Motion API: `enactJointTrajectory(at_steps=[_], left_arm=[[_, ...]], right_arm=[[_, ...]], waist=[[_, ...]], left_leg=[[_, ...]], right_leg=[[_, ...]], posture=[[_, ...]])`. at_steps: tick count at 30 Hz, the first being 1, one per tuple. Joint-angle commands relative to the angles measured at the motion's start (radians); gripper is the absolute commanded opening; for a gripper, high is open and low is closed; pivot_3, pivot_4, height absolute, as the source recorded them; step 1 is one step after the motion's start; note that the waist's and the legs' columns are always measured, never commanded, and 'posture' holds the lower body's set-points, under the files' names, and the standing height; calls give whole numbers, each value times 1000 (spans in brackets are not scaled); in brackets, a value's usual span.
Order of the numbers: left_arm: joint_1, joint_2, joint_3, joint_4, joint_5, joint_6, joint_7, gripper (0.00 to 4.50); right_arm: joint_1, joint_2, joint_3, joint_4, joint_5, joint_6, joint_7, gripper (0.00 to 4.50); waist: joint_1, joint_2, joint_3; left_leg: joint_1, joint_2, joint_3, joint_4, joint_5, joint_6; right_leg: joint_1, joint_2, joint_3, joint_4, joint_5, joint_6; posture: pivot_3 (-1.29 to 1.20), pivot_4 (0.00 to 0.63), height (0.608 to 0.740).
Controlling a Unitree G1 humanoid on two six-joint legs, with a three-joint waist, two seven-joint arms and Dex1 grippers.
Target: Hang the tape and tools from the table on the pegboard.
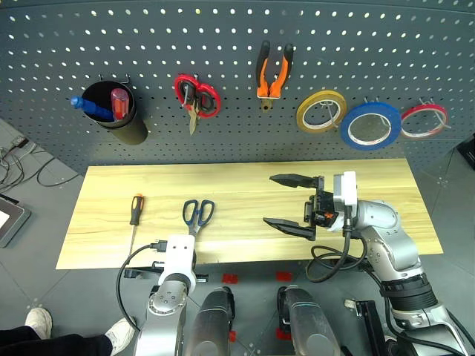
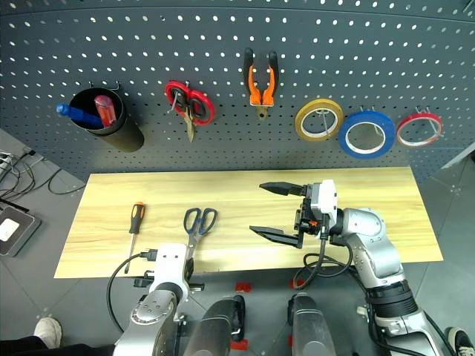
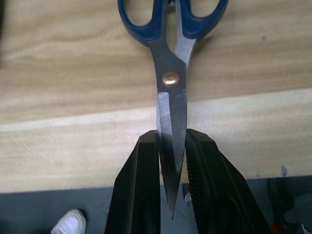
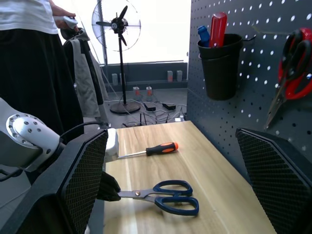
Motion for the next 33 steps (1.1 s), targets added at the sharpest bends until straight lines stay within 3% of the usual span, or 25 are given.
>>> enactJointTrajectory(at_steps=[1, 7, 9, 17, 25, 33], left_arm=[[-16, 14, 17, 21, -16, 41, 0, 453], [-92, 53, 35, 83, -39, 98, -7, 453], [-119, 61, 44, 101, -47, 110, -6, 1154], [-142, 64, 59, 67, -84, 218, -10, 3187], [-305, 33, 174, 139, -174, 404, -21, 3187], [-432, 150, 174, 291, -226, 439, -81, 3187]], right_arm=[[16, -11, -1, -59, 7, 9, -5, 4500], [28, -23, -3, -70, 4, 23, -15, 4500], [31, -23, -3, -72, 2, 25, -19, 4500], [24, -23, -1, -57, -3, 25, -25, 4500], [22, -18, 3, -47, -6, 22, -22, 4500], [28, -20, 0, -53, -6, 30, -24, 4500]], waist=[[0, 0, 8], [-1, 1, 22], [-3, 1, 26], [-4, 4, 32], [2, 4, 32], [2, 5, 33]], left_leg=[[0, 0, 0, 0, 0, 0], [0, 0, 0, 0, 0, 0], [0, 0, 0, 0, 0, 0], [0, 0, 0, 0, 0, 0], [0, 0, -1, 0, 0, 0], [4, -1, -1, -2, 0, -1]], right_leg=[[0, 0, 0, 0, 0, 0], [0, 0, -1, 1, 0, 0], [0, 0, -1, 1, 0, 0], [0, 0, -1, 1, 0, 0], [0, 1, -3, 1, 0, 0], [2, 1, -2, 1, 0, 0]], posture=[[-100, 439, 740], [-106, 445, 740], [-106, 446, 740], [-99, 439, 740], [-84, 434, 740], [-100, 436, 740]])
